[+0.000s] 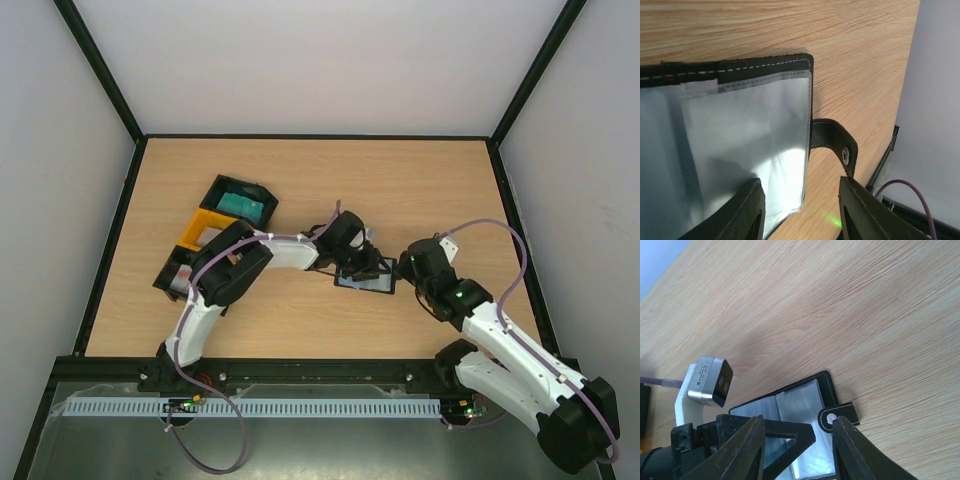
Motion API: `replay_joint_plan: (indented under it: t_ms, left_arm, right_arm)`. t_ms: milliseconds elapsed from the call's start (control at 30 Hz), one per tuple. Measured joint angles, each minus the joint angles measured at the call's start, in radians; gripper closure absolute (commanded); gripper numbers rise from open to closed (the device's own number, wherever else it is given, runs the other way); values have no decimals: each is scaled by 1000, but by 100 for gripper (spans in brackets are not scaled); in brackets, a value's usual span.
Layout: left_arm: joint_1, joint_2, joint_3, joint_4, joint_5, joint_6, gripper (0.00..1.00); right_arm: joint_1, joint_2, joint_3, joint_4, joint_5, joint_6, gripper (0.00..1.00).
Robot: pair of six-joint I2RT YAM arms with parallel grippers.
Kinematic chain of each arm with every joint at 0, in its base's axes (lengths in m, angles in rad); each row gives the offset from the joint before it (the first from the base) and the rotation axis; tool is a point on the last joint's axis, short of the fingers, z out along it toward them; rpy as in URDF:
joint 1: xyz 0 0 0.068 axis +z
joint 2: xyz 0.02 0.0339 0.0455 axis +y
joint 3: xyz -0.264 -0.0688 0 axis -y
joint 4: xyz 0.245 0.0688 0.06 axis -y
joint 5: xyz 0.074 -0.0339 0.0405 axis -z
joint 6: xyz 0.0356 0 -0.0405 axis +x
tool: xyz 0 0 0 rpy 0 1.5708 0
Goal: Put the credit cards into the card holder
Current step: Open the card holder at the center of the board, then pick up the credit card from the storage box.
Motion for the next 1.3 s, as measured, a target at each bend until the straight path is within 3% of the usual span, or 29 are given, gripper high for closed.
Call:
replay_joint_plan:
  t_ms: [500, 667, 867, 967, 1133, 1300]
  left_arm:
    - [-2, -165, 29, -253, -140, 168, 67]
    - [0, -169, 21, -290, -170, 198, 68]
    - [23, -238, -24, -368, -265, 245, 60]
    - [54, -332, -64, -436, -343, 282, 50]
    - [131, -537, -161, -562, -487, 340, 44]
    - [222, -745, -280, -703, -583, 366, 36]
  right_arm:
    - [0, 203, 85, 27, -149, -128, 86]
    - [0, 258, 115, 62, -233, -182, 88]
    - [9, 362, 129, 86, -283, -225, 79]
    - [26, 399, 134, 86, -284, -240, 75]
    - [71, 446, 164, 87, -277, -255, 69]
    - [130, 491, 203, 116, -285, -247, 49]
